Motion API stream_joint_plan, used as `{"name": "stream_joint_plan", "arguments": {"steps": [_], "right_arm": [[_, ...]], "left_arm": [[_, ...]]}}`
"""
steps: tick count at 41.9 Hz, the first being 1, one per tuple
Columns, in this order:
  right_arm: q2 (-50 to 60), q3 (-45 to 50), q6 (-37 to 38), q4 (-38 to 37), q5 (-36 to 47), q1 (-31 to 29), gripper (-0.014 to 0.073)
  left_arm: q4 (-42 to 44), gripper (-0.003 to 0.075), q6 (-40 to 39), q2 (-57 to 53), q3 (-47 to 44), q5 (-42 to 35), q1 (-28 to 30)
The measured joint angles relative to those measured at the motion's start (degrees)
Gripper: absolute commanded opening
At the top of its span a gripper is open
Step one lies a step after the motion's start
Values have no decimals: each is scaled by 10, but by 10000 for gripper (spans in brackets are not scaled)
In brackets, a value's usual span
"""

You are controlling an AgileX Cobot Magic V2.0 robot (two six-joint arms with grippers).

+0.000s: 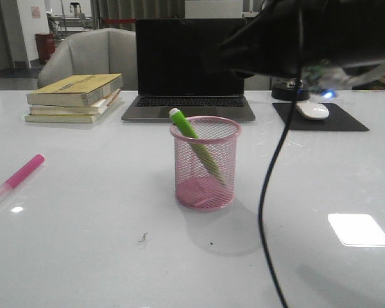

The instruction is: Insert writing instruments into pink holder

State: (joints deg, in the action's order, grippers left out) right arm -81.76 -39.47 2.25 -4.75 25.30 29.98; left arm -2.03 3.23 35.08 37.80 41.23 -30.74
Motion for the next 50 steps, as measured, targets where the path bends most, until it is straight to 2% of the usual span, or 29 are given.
{"name": "stream_joint_plan", "arguments": {"steps": [4, 9, 14, 19, 26, 33, 40, 50], "right_arm": [[88, 0, 1, 2, -185, 0, 403], [185, 0, 2, 6, -376, 0, 403], [264, 0, 2, 21, -514, 0, 403], [322, 0, 3, 36, -597, 0, 403], [360, 0, 4, 42, -644, 0, 403], [366, 0, 4, 42, -657, 0, 403], [366, 1, 4, 42, -659, 0, 403], [366, 1, 4, 43, -659, 0, 403]], "left_arm": [[0, 635, 0, 0, 0, 0, 0], [0, 635, -14, 4, 0, 1, 6], [5, 635, -26, 35, 4, 10, 30], [8, 635, -28, 101, 26, 24, 72], [9, 635, -28, 213, 76, 26, 141], [9, 635, -28, 335, 145, 25, 195], [12, 635, -32, 462, 224, 23, 216], [12, 635, -32, 638, 339, 21, 216]]}}
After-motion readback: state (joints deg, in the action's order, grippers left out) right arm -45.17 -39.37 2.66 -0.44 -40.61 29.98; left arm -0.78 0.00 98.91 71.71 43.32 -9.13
